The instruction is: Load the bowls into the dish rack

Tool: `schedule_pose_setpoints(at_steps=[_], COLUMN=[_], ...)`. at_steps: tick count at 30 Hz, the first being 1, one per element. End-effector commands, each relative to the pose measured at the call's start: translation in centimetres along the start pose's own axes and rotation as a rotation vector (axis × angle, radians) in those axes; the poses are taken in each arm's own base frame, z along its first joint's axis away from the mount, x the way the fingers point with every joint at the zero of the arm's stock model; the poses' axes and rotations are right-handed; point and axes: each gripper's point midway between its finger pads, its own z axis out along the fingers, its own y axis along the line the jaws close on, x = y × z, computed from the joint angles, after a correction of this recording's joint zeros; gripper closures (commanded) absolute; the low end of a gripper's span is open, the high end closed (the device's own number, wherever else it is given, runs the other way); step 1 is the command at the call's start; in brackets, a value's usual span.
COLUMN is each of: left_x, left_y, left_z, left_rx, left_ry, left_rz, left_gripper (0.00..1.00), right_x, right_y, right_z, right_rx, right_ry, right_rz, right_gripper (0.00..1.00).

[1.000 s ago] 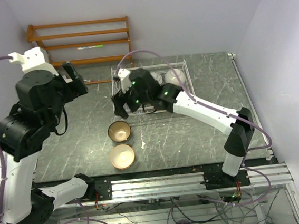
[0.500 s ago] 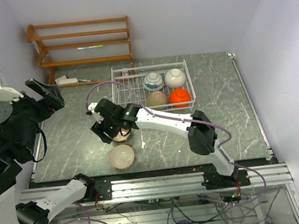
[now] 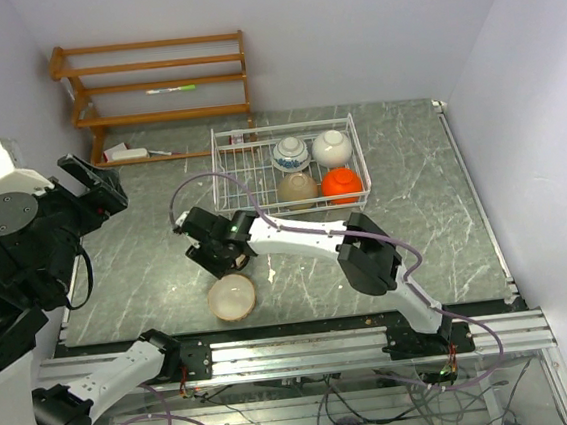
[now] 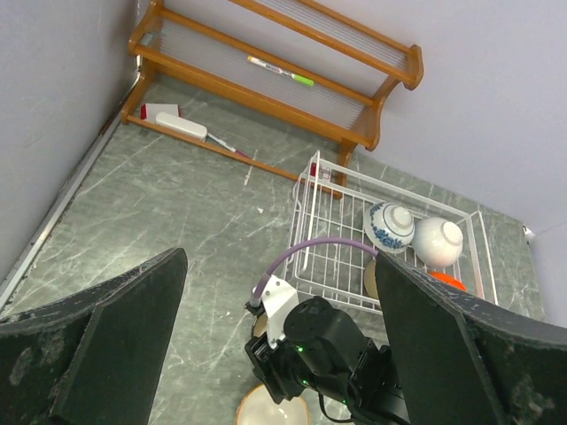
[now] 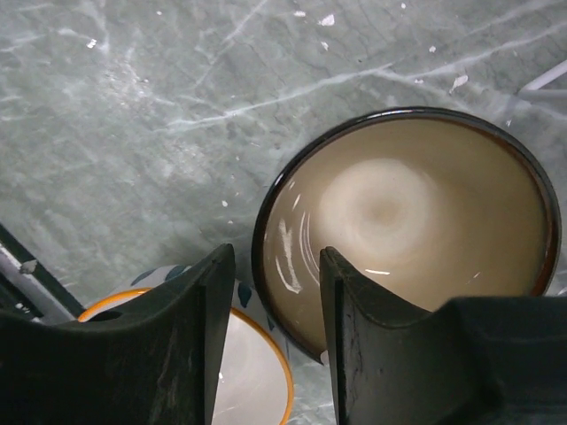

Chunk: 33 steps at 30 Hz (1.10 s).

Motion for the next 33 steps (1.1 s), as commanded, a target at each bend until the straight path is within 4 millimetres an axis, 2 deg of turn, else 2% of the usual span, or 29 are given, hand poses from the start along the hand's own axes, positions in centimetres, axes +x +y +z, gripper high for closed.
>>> schedule_pose_setpoints(at_steps=[1,4,8,13,14,15,18,21,23,25,26,28,33], left_x=[0.1,0.3,0.3,0.2,0.2,0.2,0.1,0.0,-0.1,-0.2,-0.2,-0.3,-0.4], left_y=[-0.3,-0.3,-0.2,-0.3,-0.3,-0.4,-0.6,-0.8,-0.9,-1.0,-1.1,-1.2,-1.3], left_z=[0.3,0.4,0.4,0.4,0.4,0.5,0.6,0.7,0.8,0.8,0.8,0.9,0.9], left_rx=[0.005,0.005,0.004,0.005,0.007,0.007,0.012,0.014,0.017,0.02,0.023,0.024,0.026], left_ry=[-0.002,0.0,-0.002,-0.005,-0.007,-0.006,-0.008,-0.01,-0.011,-0.012,-0.013,-0.012,-0.016], left_rz=[-0.003,0.0,-0.001,-0.001,-0.003,-0.002,0.001,0.003,0.006,0.007,0.006,0.008,0.012], left_gripper=[0.01,0.01,0.01,0.01,0.01,0.01,0.01,0.01,0.01,0.01,0.01,0.01,0.01], right_x=[1.2,1.4,1.0,-2.0,-2.7,-3.5,-5.8,-8.1,-9.8,-11.3,-12.4,-13.8,-16.2], right_y=[-0.9,-1.0,-1.1,-0.1,0.4,0.9,3.4,6.0,7.3,7.5,7.3,6.0,0.7], right_z=[1.6,2.0,1.9,-0.4,-1.1,-1.8,-4.8,-8.7,-11.9,-14.9,-17.1,-19.9,-25.0], right_rx=[0.05,0.053,0.056,0.006,-0.021,-0.053,-0.191,-0.354,-0.452,-0.524,-0.56,-0.611,-0.697], right_ry=[0.009,0.016,0.008,-0.074,-0.095,-0.118,-0.187,-0.266,-0.329,-0.388,-0.433,-0.488,-0.61], right_rz=[0.002,-0.007,-0.014,-0.03,-0.036,-0.039,-0.037,-0.038,-0.03,-0.006,0.004,0.053,0.164], right_gripper=[0.59,0.61,0.73,0.92,0.99,1.0,1.0,1.0,1.0,1.0,1.0,1.0,1.0])
